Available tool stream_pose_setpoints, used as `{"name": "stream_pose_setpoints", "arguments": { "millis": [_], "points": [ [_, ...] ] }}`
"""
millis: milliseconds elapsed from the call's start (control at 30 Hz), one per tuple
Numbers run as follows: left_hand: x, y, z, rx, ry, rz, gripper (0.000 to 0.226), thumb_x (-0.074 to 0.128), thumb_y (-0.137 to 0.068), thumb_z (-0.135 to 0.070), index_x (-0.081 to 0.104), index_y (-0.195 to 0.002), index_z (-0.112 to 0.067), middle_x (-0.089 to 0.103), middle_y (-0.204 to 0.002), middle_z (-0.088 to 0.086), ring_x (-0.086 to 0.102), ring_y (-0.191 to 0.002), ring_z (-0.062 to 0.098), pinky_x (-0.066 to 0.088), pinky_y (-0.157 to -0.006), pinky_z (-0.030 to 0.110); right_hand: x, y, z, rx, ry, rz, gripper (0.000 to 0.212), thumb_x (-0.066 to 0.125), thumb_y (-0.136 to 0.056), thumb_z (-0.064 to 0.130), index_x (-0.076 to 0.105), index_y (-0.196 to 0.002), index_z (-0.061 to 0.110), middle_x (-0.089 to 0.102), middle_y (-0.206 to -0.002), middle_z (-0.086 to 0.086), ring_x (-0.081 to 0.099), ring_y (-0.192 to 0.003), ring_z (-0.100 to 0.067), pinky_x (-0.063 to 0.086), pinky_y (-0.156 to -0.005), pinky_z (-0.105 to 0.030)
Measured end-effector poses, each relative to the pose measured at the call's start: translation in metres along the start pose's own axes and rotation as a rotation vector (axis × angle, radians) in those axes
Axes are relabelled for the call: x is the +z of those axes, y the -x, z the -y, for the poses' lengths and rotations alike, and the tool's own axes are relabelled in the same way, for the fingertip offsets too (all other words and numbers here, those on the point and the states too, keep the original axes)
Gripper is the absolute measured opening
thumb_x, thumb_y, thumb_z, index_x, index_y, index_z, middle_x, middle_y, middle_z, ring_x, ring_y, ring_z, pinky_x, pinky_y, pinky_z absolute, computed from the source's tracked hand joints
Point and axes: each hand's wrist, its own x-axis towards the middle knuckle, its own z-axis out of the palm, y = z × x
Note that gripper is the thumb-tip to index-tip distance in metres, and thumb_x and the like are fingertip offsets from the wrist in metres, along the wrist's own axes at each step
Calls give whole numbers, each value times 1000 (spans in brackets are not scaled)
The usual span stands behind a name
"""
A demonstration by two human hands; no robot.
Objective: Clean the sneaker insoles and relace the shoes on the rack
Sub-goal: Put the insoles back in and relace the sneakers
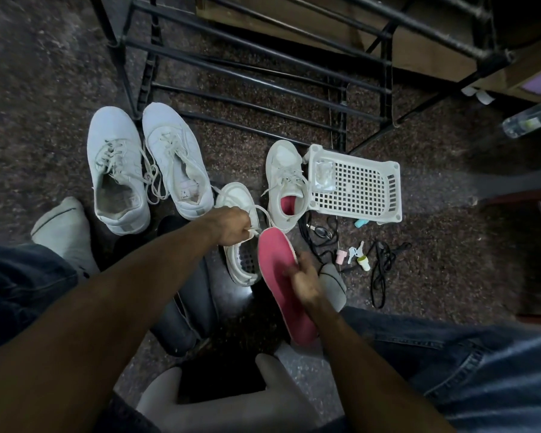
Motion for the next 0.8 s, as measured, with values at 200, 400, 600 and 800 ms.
{"name": "stream_pose_setpoints", "arguments": {
  "millis": [200, 400, 600, 800],
  "points": [
    [0, 4, -7, -29, 28, -3, 30, 50, -94, -35, 63, -93, -9, 64, -106, 15, 61, -95, 33, 46, -76, 36, 22, 12, -4, -21, 586, 42, 135, 74, -52, 77, -12, -149, 35, 34, -148, -6, 49, -127, -32, 44, -99, -43],
    [-3, 9, -10, -45, 44, -5, 29, 50, -94, -32, 64, -95, -7, 64, -106, 16, 61, -96, 33, 41, -71, 33, 37, 19, -5, -32, 943, 14, 114, 72, -68, 53, -3, -147, 23, 28, -136, -7, 57, -111, -38, 50, -87, -46],
    [-4, 12, -12, -54, 69, -21, 27, 50, -94, -31, 63, -95, -8, 64, -106, 14, 61, -95, 31, 39, -70, 32, 33, 23, 14, -72, 872, -40, 52, 50, -85, 54, 52, -125, 21, 61, -122, -11, 59, -110, -35, 46, -92, -40],
    [-4, 13, -13, -49, 87, -36, 25, 50, -94, -31, 64, -94, -10, 65, -107, 14, 60, -96, 30, 38, -70, 31, 43, 12, 38, -99, 996, -29, 47, 50, -90, 46, 59, -116, 8, 62, -120, -18, 59, -110, -37, 46, -90, -40]
  ]
}}
